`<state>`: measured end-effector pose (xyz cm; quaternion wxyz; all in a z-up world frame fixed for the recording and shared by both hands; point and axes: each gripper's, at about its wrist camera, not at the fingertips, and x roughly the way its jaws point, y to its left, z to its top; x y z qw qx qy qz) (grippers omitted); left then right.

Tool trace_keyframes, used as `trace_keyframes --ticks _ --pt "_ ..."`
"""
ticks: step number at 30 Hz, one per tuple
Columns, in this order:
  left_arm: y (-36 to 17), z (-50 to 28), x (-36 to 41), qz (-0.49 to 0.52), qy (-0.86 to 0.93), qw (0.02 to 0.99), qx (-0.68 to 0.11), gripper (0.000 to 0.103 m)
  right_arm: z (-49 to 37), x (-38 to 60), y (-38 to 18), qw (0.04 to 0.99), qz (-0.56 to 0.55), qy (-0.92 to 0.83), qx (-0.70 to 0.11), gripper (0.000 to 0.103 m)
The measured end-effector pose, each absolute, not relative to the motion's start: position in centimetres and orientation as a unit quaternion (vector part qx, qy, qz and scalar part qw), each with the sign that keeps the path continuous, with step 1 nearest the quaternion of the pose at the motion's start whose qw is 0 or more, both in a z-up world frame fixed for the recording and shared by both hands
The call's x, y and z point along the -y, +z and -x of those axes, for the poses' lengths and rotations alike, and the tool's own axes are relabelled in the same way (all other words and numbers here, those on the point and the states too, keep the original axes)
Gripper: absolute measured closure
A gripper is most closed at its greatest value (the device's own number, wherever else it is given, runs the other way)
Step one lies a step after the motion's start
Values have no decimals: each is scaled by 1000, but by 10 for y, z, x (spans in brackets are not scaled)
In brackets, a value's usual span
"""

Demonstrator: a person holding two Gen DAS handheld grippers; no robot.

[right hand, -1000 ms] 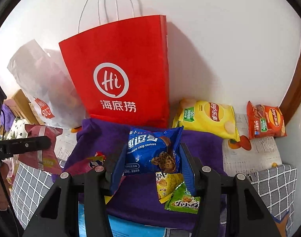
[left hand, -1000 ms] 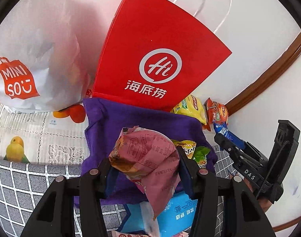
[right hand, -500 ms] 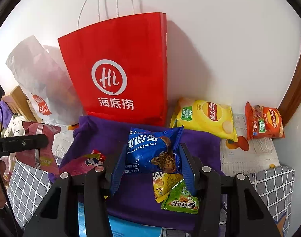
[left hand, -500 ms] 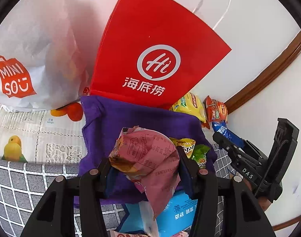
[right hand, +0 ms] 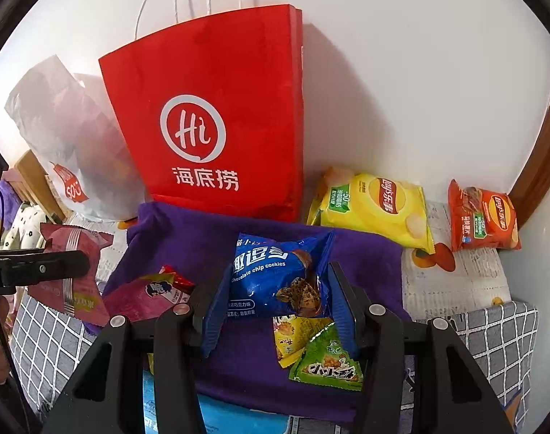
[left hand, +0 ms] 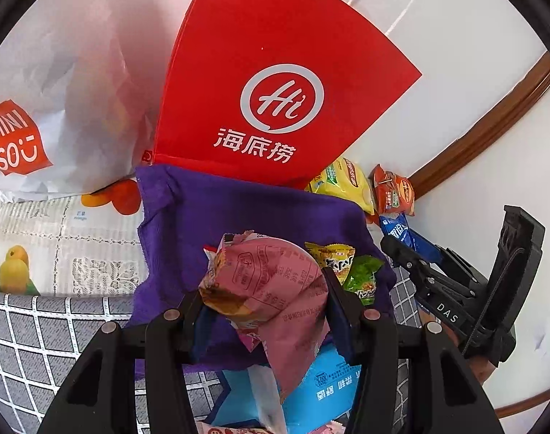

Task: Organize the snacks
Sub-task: 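Lower the blue bag and pink packet toward the towel with both tools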

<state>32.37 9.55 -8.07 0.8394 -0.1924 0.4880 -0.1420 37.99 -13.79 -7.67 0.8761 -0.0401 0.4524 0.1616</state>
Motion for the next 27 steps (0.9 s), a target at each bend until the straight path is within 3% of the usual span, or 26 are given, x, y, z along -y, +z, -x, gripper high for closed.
trace_keyframes --ticks 27 --pt "-81 -324 -95 195 -141 838 -491 52 -378 137 -77 876 44 160 -454 51"
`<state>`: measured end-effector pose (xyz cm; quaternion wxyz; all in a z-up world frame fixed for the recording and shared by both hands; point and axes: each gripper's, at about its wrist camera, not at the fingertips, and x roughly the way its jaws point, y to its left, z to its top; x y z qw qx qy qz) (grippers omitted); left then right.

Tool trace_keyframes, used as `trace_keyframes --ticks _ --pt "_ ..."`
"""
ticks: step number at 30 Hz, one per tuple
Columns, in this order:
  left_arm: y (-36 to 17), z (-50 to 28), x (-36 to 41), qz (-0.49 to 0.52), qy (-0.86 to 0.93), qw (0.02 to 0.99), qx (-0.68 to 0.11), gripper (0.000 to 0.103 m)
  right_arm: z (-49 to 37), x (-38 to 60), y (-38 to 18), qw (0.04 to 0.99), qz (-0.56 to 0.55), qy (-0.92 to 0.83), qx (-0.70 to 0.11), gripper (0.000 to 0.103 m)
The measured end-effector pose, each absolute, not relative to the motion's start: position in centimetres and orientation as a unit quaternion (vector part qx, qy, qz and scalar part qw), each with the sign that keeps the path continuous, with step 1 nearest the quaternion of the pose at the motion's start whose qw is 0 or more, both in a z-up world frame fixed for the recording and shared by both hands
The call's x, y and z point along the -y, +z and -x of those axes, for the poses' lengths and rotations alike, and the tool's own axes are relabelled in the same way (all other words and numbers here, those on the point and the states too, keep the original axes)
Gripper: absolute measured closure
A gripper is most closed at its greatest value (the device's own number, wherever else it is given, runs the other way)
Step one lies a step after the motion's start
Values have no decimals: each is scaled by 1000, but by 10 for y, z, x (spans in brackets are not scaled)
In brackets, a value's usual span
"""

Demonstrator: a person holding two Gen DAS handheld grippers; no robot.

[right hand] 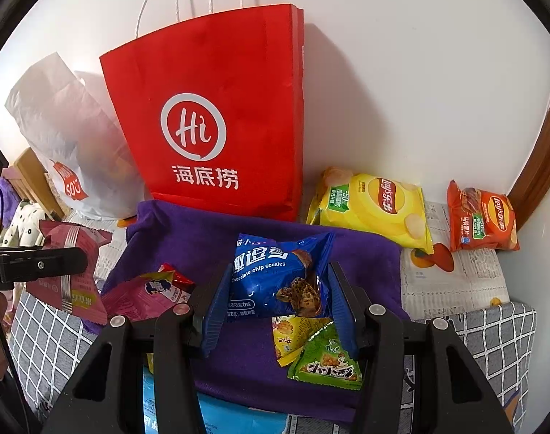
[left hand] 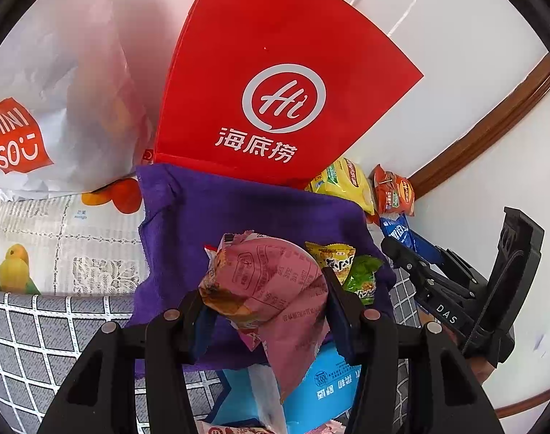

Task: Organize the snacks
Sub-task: 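Lower the blue bag and pink packet toward the towel with both tools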

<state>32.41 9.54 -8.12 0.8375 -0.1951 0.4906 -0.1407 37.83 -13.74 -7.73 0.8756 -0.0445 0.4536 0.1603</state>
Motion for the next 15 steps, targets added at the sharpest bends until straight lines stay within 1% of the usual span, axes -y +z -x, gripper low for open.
trace_keyframes --ticks 15 --pt "-85 -325 -109 221 -140 832 -489 52 -383 144 -80 872 40 156 -462 51"
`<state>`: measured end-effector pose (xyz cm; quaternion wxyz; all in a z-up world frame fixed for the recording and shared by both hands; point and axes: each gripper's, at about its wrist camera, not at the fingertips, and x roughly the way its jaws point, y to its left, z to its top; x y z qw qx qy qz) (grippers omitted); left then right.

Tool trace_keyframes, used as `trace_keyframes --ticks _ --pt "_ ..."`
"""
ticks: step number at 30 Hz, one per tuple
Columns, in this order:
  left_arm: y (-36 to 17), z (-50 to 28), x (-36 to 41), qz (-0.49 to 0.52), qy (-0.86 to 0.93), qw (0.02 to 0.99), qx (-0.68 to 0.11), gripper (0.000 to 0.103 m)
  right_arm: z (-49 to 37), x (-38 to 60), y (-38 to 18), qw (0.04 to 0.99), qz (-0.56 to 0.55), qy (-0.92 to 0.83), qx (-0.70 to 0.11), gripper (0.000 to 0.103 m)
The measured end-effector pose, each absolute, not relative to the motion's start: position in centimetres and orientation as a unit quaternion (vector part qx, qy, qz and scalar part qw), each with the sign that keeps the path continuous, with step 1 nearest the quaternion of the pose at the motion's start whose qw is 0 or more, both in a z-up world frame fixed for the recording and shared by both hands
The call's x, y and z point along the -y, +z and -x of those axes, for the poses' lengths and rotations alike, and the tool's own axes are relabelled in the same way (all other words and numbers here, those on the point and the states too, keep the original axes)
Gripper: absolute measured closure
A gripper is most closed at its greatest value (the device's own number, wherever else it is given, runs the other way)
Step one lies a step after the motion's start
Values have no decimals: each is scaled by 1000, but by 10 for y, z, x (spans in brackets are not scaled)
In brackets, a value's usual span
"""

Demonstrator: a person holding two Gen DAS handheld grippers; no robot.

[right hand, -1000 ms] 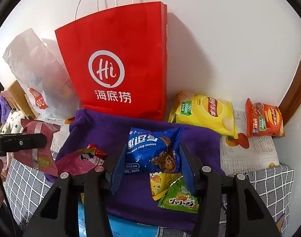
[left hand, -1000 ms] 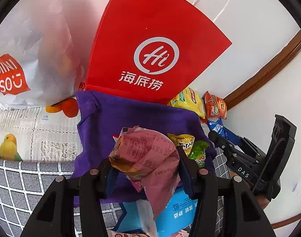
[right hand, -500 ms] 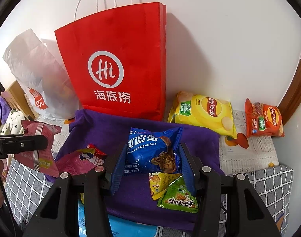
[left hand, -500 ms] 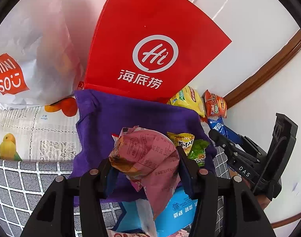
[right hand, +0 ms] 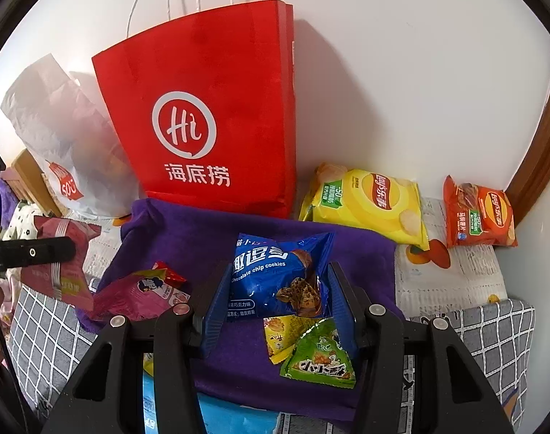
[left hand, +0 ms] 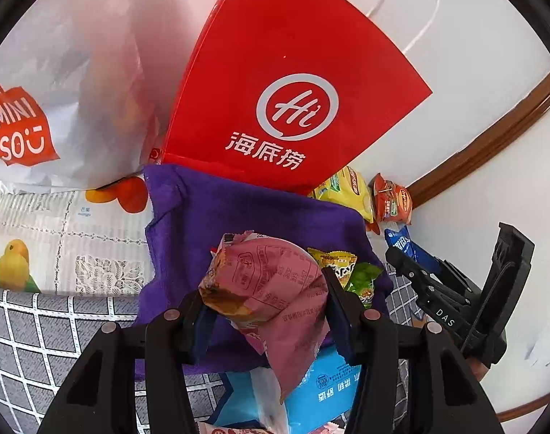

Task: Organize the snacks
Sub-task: 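Lower the blue bag and pink packet toward the towel with both tools, then open the right tool to drop the blue bag while the left tool releases the pink packet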

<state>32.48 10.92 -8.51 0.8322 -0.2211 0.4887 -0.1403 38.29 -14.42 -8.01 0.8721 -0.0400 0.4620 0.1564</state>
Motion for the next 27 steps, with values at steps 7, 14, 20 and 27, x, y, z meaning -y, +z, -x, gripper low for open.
trace_keyframes --ticks 7,14,20,27 --pt "-97 -331 -103 234 -139 825 -496 52 -389 144 -91 862 44 155 -481 51" --pt "-118 -340 -88 271 -148 806 -505 52 -397 148 -109 852 32 138 -503 50" --pt "-120 -342 -79 247 -138 806 -519 52 -400 143 -124 845 42 133 -517 48" --pt "-116 -343 -72 216 -137 811 -526 41 -399 141 -121 842 44 135 -521 43"
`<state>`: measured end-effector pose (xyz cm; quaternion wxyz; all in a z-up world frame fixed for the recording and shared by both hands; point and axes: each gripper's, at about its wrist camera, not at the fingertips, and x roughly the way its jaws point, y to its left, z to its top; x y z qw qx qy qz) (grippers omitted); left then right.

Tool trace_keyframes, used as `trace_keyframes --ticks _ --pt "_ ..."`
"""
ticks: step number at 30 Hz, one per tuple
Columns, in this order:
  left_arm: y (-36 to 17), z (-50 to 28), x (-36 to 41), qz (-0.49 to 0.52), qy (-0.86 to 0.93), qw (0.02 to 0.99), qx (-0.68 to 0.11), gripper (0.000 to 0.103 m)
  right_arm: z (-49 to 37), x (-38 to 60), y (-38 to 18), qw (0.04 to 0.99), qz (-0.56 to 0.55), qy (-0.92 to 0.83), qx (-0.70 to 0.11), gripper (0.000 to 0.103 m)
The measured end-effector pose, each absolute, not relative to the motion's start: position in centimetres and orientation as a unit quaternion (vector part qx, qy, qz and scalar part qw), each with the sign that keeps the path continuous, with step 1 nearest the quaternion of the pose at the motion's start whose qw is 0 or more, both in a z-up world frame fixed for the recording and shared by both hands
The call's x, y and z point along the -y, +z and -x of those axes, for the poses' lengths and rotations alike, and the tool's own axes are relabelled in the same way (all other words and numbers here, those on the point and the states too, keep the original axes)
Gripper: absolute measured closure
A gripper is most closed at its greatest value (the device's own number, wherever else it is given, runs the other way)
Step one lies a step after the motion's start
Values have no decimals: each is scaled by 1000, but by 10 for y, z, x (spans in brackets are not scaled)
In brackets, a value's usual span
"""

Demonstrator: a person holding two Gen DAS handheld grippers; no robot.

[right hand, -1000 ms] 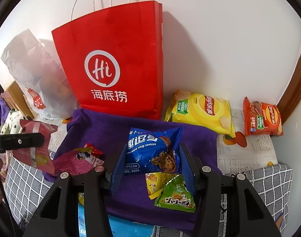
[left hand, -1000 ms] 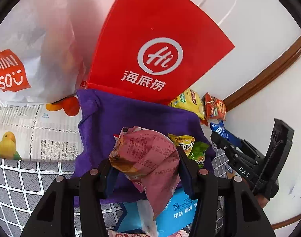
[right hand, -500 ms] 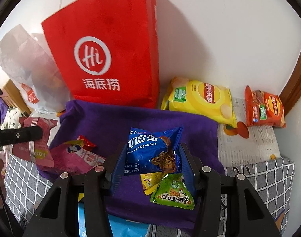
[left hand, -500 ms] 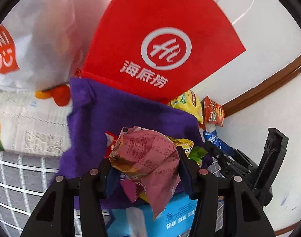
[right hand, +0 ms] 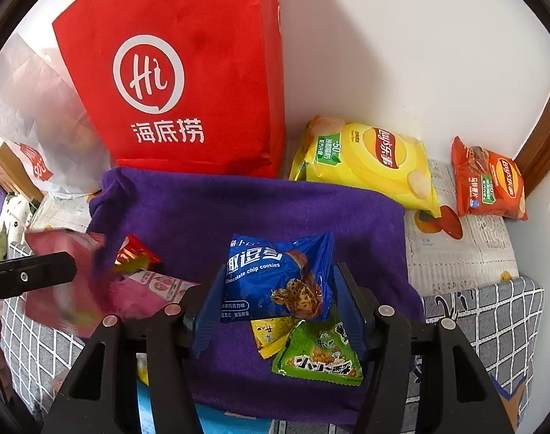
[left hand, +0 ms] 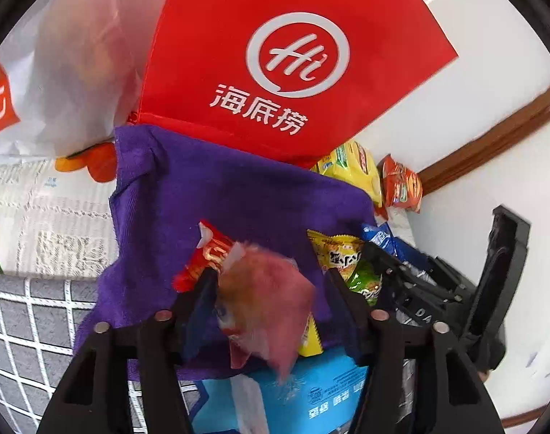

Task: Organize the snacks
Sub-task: 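Open the right tool to drop the blue bag while the left tool releases the pink packet, then withdraw both open tools toward the remaining pink packets beside the tissue pack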

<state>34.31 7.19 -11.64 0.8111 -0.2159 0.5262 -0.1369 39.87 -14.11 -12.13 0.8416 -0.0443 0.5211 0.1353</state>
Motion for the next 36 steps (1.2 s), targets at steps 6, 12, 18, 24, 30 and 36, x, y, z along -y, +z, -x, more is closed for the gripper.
trace_keyframes --ticks 6,12,18,24,30,36 --pt "-104 -337 -70 200 -143 821 -515 37 -383 145 -89 864 34 140 -483 38" --pt "-87 -325 -70 188 -146 833 -499 37 -351 154 -64 878 23 132 -459 37" --pt "-59 -306 -61 154 -142 855 -475 34 -304 168 -52 888 19 109 -446 25" --pt "-45 -280 -60 143 -128 866 -462 32 -260 177 -48 888 35 110 -445 24" --pt "-40 -236 -62 122 -113 873 -458 30 -222 183 -49 891 8 119 -437 24" --pt "-49 -199 -72 115 -98 875 -460 27 -194 171 -61 873 11 147 -465 24"
